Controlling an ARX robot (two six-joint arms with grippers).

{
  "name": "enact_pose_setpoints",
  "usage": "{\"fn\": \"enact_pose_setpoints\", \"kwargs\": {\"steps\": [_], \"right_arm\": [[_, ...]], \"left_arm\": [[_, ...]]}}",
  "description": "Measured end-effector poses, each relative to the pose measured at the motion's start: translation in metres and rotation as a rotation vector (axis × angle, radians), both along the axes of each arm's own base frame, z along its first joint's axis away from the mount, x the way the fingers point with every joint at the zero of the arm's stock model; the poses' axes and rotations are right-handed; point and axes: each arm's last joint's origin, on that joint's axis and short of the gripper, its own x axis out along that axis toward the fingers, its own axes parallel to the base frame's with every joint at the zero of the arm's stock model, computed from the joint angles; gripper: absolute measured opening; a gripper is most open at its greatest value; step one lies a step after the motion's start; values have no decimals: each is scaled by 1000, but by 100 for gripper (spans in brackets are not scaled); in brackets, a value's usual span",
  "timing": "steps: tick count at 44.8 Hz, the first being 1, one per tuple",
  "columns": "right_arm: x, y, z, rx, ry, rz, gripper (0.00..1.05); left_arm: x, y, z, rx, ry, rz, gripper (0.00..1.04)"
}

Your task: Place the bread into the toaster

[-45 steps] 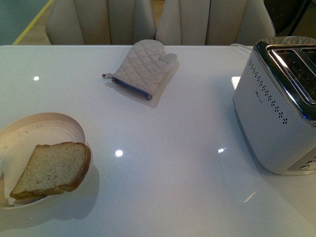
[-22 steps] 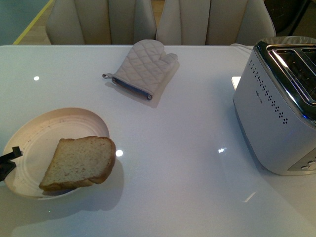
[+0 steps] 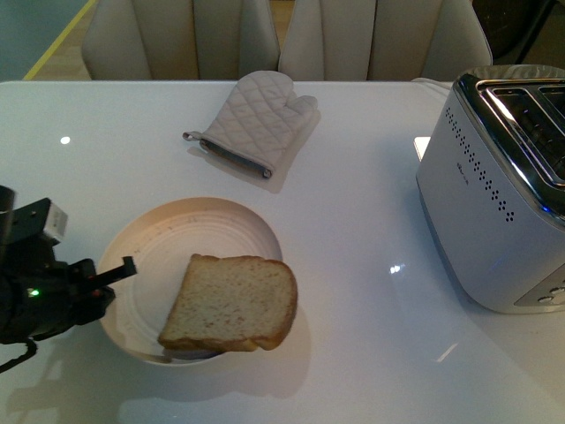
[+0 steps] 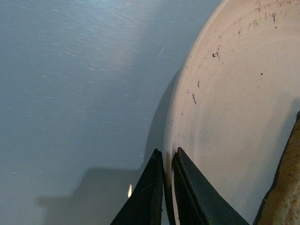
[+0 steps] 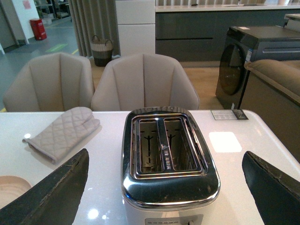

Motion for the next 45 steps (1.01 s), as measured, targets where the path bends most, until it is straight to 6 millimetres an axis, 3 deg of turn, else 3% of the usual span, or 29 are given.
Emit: {"fn": "enact_pose_setpoints", "kwargs": {"steps": [17, 25, 37, 45], "right_arm": [[0, 0, 0, 0, 0, 0, 96], [0, 0, 0, 0, 0, 0, 96], [0, 0, 0, 0, 0, 0, 96], [0, 0, 0, 0, 0, 0, 96]], "left_arm": [[5, -71, -1, -82, 41, 3, 4], [5, -90, 1, -113, 45, 14, 4], [3, -92, 3, -130, 42, 41, 37], [-2, -79, 21, -153, -16, 86, 60]]}}
